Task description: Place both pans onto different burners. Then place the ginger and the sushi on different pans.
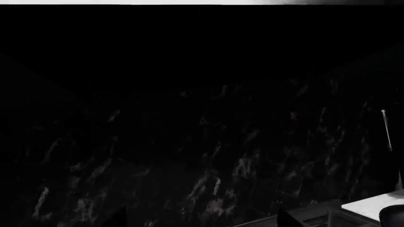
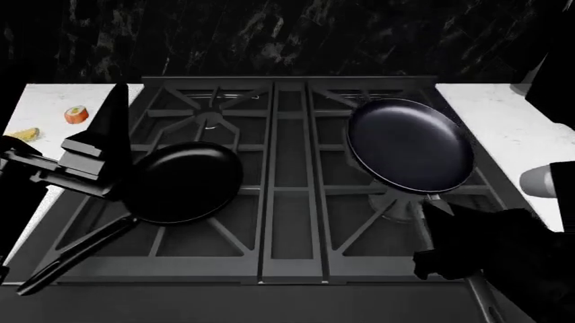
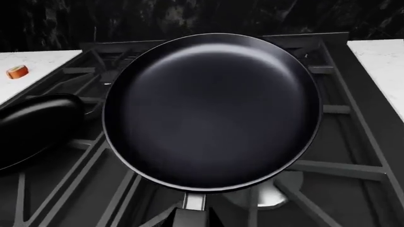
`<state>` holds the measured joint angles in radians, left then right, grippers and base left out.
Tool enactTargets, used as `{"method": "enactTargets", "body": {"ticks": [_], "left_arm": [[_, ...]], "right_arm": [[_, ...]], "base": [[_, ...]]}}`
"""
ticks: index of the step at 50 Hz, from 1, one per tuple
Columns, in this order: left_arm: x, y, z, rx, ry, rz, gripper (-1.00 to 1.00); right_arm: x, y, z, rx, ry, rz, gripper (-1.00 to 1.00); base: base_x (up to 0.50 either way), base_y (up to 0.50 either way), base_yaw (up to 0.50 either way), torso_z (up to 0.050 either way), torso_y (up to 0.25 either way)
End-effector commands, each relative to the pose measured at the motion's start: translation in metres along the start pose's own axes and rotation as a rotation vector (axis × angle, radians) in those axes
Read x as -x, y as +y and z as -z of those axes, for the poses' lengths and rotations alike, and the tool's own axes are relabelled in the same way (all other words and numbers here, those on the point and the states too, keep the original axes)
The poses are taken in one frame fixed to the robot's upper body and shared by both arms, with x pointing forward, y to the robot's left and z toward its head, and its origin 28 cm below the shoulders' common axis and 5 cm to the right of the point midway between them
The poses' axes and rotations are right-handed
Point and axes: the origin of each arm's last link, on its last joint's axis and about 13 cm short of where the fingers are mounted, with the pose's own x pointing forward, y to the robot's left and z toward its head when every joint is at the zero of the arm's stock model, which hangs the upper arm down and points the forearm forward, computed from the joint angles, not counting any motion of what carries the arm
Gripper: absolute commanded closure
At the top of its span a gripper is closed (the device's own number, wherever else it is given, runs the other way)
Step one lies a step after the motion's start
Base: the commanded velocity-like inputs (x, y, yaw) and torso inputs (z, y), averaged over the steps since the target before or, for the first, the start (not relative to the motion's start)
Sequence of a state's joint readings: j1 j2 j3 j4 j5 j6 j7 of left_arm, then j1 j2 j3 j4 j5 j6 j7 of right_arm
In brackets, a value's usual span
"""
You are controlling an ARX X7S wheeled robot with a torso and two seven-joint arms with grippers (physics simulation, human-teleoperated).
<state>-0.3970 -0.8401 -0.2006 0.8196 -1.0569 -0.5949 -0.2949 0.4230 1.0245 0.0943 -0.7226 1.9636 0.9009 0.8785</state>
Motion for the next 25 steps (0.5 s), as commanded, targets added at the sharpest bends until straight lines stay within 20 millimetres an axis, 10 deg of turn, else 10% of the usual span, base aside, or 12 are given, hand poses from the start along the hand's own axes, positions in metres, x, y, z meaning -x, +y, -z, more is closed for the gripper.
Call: {"method": "enactTargets", "body": {"ticks": [1, 25], "left_arm": [[0.0029, 0.0006, -0.002, -0.004, -0.017, -0.014, -1.0], [0.0022, -0.0002, -0.0012, -0.01, -0.015, -0.003, -1.0]], "right_arm": [[-0.0066, -0.0047, 0.0008, -0.003, -0.024, 0.037, 1.0], [-0.0097, -0.0092, 0.0092, 0.011, 0.057, 0.083, 1.0]], "base": [[0.0, 0.0, 0.0, 0.0, 0.0], [0.0, 0.0, 0.0, 0.001, 0.001]]}}
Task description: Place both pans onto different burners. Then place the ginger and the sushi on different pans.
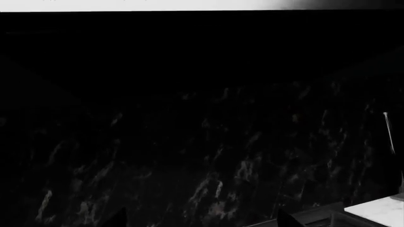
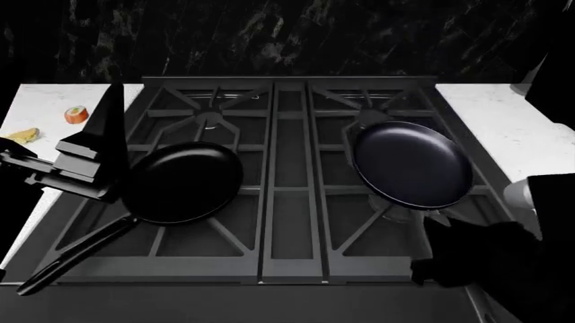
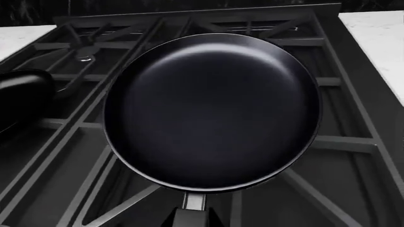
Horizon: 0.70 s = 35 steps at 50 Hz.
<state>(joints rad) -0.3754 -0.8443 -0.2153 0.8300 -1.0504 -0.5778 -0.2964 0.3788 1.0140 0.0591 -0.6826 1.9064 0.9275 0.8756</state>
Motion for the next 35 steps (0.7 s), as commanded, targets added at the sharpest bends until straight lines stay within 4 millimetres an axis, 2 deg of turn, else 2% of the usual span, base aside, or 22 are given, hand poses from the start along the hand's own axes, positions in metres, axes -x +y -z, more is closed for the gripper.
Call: {"method": "enactTargets", "body": {"ticks": [1, 35], "left_arm": [[0.0, 0.0, 0.0, -0.005, -0.002, 0.004, -1.0], [0.001, 0.002, 0.004, -0.008, 0.003, 0.007, -1.0]], "right_arm": [[-0.001, -0.003, -0.003, 0.01, -0.017, 0.036, 1.0], [-0.013, -0.006, 0.006, 0.04, 0.061, 0.051, 1.0]], "base": [[0.0, 0.0, 0.0, 0.0, 0.0], [0.0, 0.0, 0.0, 0.001, 0.001]]}}
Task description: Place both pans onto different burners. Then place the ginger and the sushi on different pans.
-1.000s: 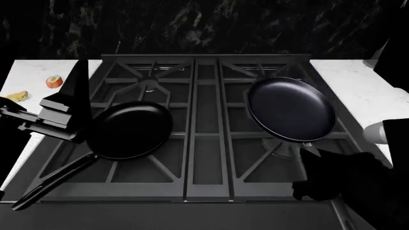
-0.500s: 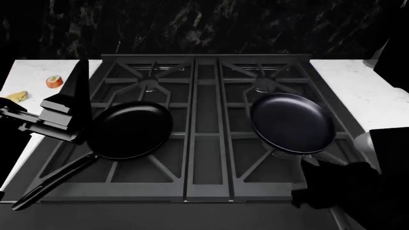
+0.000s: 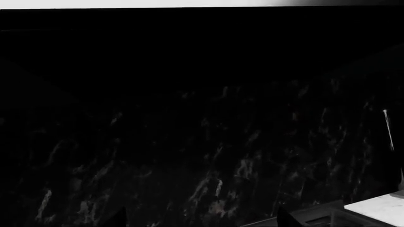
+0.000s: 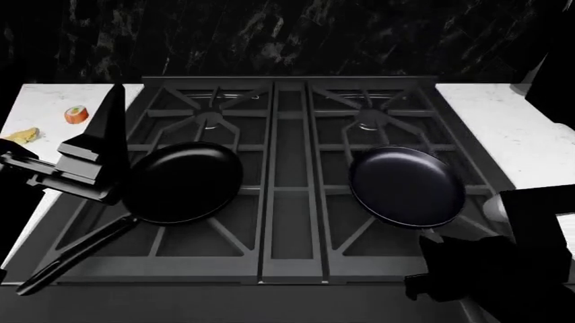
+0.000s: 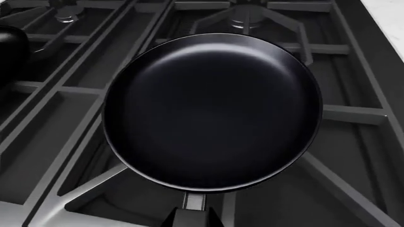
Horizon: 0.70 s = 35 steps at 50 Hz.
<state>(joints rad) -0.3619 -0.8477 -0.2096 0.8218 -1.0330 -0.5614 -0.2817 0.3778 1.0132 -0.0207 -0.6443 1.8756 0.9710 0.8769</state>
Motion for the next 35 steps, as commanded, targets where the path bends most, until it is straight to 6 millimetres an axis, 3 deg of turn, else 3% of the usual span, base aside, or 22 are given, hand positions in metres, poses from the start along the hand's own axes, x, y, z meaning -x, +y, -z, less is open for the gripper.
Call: {"method": "enactTargets", "body": {"ticks": [1, 35], "left_arm": [[0.0006, 0.0013, 0.0023, -0.002, 0.003, -0.002, -1.0], [0.0014, 0.0012, 0.0018, -0.001, -0.005, 0.0, -1.0]], "right_arm": [[-0.0051, -0.0037, -0.0055, 0.005, -0.039, 0.034, 1.0], [-0.0144, -0.0111, -0.0025, -0.001, -0.003, 0.091, 1.0]], "base": [[0.0, 0.0, 0.0, 0.0, 0.0], [0.0, 0.0, 0.0, 0.0, 0.001]]}}
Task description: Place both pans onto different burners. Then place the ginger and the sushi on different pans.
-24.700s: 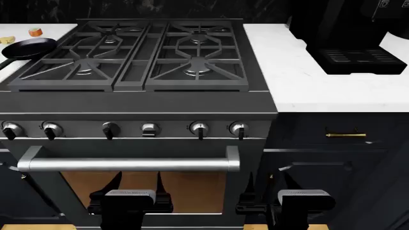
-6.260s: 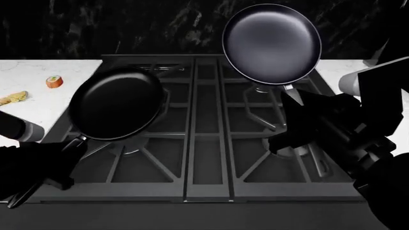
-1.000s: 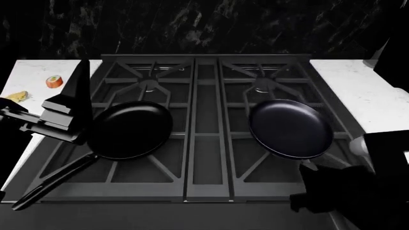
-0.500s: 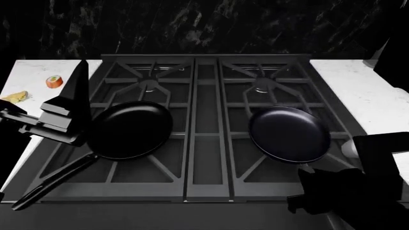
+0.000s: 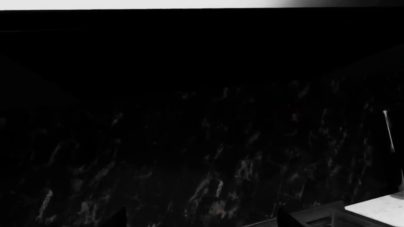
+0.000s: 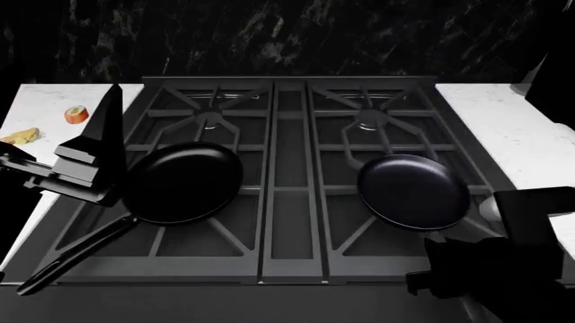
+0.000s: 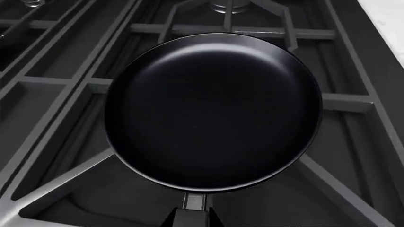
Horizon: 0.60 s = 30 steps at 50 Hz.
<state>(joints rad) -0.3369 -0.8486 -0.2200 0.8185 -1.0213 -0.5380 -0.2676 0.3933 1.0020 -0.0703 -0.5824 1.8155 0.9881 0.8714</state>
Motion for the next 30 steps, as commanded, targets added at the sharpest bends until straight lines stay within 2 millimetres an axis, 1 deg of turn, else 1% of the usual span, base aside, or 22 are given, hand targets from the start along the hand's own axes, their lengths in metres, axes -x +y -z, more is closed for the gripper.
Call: {"method": "enactTargets", "body": {"ticks": [1, 18, 30], "left_arm": [[0.0, 0.0, 0.0, -0.002, 0.0, 0.0, -1.0], [-0.001, 0.0, 0.003, 0.0, 0.004, -0.001, -1.0], [0.0, 0.0, 0.002, -0.002, 0.002, 0.001, -1.0]], "right_arm": [[-0.003, -0.005, -0.006, -0.003, -0.042, 0.039, 1.0], [-0.013, -0.007, -0.004, -0.018, -0.023, 0.025, 1.0], [-0.016, -0.009, -0.001, -0.023, -0.011, 0.023, 1.0]], "base": [[0.0, 0.0, 0.0, 0.0, 0.0], [0.0, 0.0, 0.0, 0.001, 0.001], [0.0, 0.0, 0.0, 0.0, 0.0]]}}
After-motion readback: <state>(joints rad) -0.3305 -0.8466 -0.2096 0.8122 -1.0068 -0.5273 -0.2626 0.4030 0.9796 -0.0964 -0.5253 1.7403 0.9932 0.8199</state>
